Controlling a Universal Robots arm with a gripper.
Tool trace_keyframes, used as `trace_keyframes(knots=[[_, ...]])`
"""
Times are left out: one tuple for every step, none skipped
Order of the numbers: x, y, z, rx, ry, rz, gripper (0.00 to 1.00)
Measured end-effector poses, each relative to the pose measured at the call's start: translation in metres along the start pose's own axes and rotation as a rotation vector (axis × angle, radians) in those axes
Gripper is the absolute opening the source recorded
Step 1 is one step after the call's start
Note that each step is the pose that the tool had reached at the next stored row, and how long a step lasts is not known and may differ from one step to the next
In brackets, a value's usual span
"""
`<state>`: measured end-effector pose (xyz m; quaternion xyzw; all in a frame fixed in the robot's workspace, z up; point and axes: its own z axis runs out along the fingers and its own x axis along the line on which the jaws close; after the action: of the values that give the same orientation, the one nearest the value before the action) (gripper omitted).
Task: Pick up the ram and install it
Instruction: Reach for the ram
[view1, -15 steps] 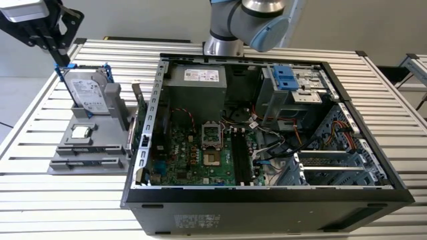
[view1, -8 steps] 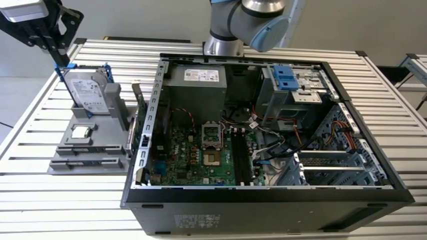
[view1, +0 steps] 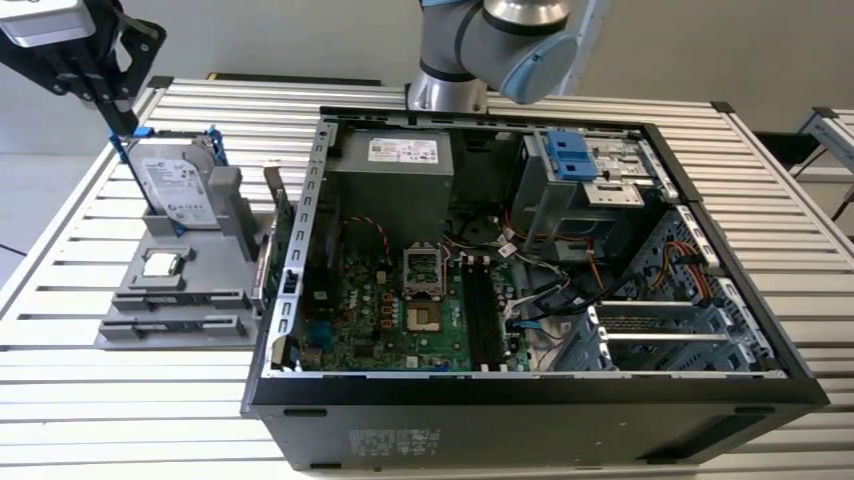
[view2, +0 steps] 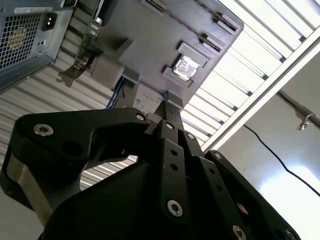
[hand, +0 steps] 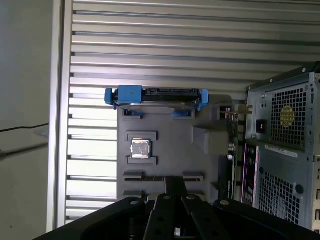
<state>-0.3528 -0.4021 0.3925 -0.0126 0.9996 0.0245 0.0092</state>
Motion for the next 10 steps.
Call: trace_keyframes(knots=[[0.0,-0.0008,0.0,0.0,0.0,0.0,0.0],[0.0,-0.0015,-0.0001,0.0,0.0001,0.0,0.0],[0.0,-0.0022,-0.0001,0.0,0.0001,0.0,0.0],[0.0,-0.0028,-0.0001,0.0,0.0,0.0,0.0],[-0.0001,-0.0035,-0.0001,0.0,0.0,0.0,0.0],[-0.0001,-0.0042,-0.0001,0.0,0.0,0.0,0.0],[-0.0001,-0.0049,-0.0002,0.0,0.0,0.0,0.0],[-0.0001,-0.0057,-0.0001,0.0,0.0,0.0,0.0],[-0.0001,-0.0066,-0.0002,0.0,0.0,0.0,0.0],[-0.0002,-0.0074,-0.0002,0.0,0.0,0.0,0.0]])
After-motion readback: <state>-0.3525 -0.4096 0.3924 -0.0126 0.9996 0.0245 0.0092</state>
